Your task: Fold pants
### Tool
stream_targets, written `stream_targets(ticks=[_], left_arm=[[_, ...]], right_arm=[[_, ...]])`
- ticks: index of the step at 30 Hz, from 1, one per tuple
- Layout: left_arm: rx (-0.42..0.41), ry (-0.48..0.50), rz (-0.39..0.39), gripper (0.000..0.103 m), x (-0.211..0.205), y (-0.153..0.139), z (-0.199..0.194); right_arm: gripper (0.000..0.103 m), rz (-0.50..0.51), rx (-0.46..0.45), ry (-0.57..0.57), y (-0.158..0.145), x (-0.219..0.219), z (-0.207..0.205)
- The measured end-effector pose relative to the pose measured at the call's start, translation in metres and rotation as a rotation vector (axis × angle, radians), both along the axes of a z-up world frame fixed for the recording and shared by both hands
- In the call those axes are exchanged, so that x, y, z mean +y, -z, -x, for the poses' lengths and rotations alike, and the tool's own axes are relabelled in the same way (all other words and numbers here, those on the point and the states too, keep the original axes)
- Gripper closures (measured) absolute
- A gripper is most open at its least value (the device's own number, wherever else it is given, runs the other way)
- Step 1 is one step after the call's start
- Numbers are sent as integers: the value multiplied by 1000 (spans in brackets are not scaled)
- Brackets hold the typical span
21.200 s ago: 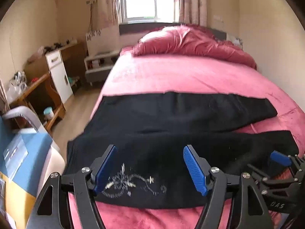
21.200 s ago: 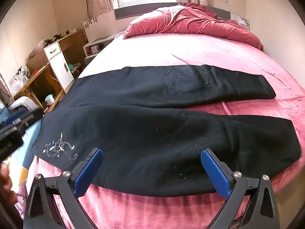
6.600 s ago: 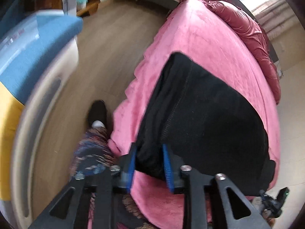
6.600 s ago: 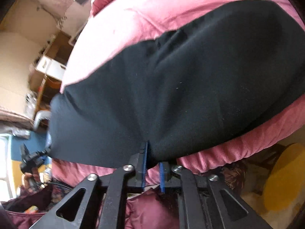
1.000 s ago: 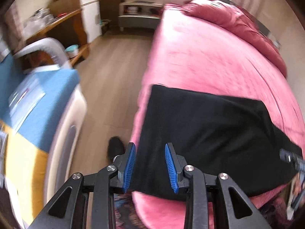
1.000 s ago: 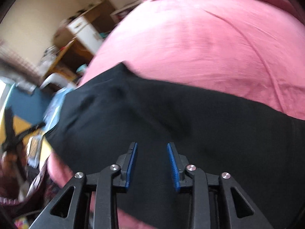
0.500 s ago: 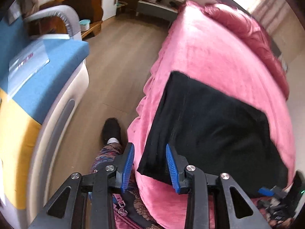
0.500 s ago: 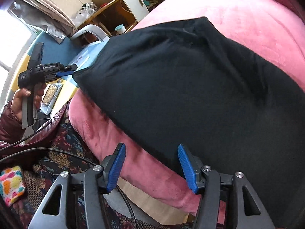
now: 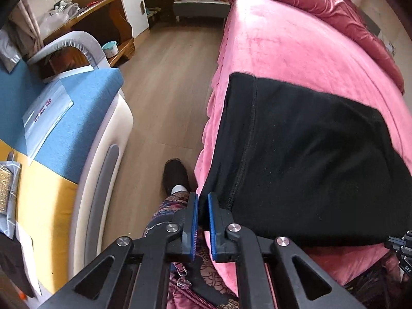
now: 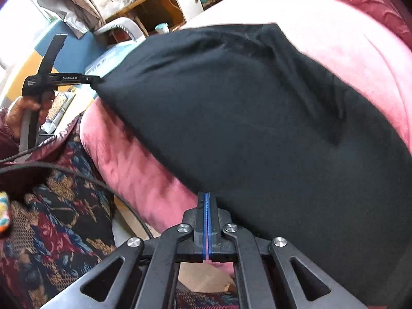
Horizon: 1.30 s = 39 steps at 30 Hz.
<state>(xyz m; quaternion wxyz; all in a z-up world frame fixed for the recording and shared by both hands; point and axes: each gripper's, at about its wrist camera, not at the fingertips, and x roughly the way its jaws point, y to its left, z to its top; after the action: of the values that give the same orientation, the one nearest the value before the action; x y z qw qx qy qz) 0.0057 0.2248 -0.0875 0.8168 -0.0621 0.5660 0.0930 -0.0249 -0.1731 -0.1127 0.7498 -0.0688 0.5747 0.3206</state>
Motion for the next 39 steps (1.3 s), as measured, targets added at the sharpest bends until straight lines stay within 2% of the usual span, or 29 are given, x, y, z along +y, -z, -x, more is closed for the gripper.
stream_targets(ticks=[4, 7, 8, 9, 11, 12, 16, 17, 19, 20, 26, 31, 39], left_arm=[[6, 13, -7, 95, 1, 1, 3], [-6, 11, -13, 95, 0, -4, 3], [-7, 17, -25, 95, -2, -5, 2], [-8, 19, -31, 95, -2, -5, 2], [-11, 13, -33, 95, -3, -6, 3], [-18, 6, -31, 94, -3, -7, 4], [-50, -13, -27, 93, -1, -12, 6], [-58, -13, -31, 93, -1, -13, 6], [-76, -5, -51, 93, -4, -15, 7], [-85, 2, -64, 93, -6, -17, 7], [-127, 35, -106, 93, -13, -23, 9], [-116, 36, -115, 93, -13, -19, 9], [-117, 39, -131, 93, -16, -19, 10]], right_arm=[[103, 19, 6, 21, 10, -5, 2], [101, -11, -11, 60, -1, -10, -3], [94, -13, -26, 61, -5, -9, -3], [77, -24, -41, 55, -10, -7, -4], [48, -31, -70, 40, -16, 1, -5], [48, -29, -79, 28, -16, 6, -5], [55, 58, -89, -36, 2, 32, -11], [60, 82, -101, -50, 7, 38, -13], [78, 113, -131, -66, 9, 44, -14], [91, 100, -135, -68, 5, 44, -14], [94, 61, -126, -94, -7, 41, -8], [94, 34, -65, -68, 11, 35, -11], [93, 19, -49, -70, 15, 32, -14]])
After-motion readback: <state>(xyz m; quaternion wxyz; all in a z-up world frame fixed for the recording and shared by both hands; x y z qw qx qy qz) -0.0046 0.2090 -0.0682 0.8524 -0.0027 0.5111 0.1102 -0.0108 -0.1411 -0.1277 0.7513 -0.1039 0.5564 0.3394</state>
